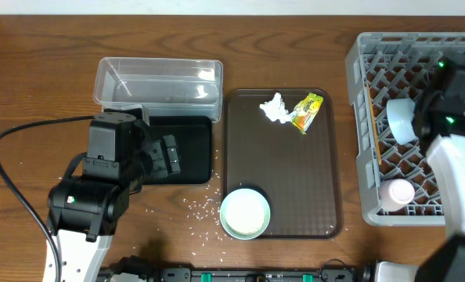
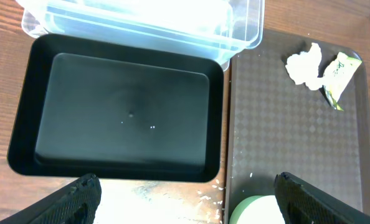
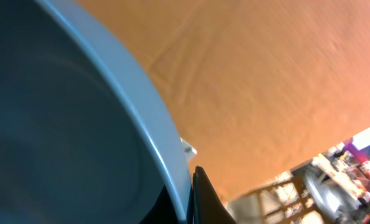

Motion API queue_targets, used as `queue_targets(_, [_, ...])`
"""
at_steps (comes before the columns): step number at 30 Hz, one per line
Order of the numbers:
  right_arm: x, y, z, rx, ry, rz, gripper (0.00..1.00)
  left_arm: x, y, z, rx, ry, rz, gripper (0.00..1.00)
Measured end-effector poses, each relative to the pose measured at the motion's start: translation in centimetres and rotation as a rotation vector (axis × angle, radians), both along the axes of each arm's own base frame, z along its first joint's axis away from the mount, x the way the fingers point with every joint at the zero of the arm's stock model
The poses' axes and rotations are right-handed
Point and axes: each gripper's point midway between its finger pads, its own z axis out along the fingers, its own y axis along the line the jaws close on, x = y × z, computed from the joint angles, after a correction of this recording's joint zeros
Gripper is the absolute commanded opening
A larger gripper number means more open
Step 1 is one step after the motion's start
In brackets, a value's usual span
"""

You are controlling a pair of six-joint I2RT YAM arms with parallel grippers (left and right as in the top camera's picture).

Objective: Sort waste into correct bins and load items into the dishwasher rack
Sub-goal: 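Stand the teal plate upright in the dish rack with the right gripper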

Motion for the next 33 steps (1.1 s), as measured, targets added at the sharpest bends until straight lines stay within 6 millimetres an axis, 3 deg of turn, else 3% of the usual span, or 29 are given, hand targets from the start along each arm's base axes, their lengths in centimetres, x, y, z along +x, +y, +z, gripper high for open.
queue_targets(4, [2.6,1.2,-2.2,-0.01,0.127,0.058,0.04,0.0,0.0,0.0,0.0,0.0,0.0,0.91])
queue_targets(10, [4.6,3.9,-3.8,-0.026,0.248,0.137,0.12,0.0,0.0,0.0,0.0,0.0,0.0,0.91])
queue_targets(14, [5.6,5.2,-5.2,-0.021,0.334,0.191,0.38,0.0,0.0,0.0,0.0,0.0,0.0,0.91])
queue_targets(16, [5.9,5.6,-5.8,-0.018,0.366,0.211,0.56,0.0,0.0,0.0,0.0,0.0,0.0,0.91])
queue_targets(18, [6.0,5.8,-5.9,-0.018,0.38,0.22,0.64,0.0,0.0,0.0,0.0,0.0,0.0,0.91])
queue_targets(25, [6.7,7.7,-7.8,0.041,0.498,0.352,0.66,0.0,0.0,0.0,0.0,0.0,0.0,0.91])
queue_targets(29, [7.4,11.0,-8.5,0.127,0.526,0.545,0.7,0.0,0.0,0.0,0.0,0.0,0.0,0.91])
queue_targets(33, [7.3,15.1,-6.7,0.244,0.427,0.763,0.72,0.0,0.0,0.0,0.0,-0.001,0.0,0.91])
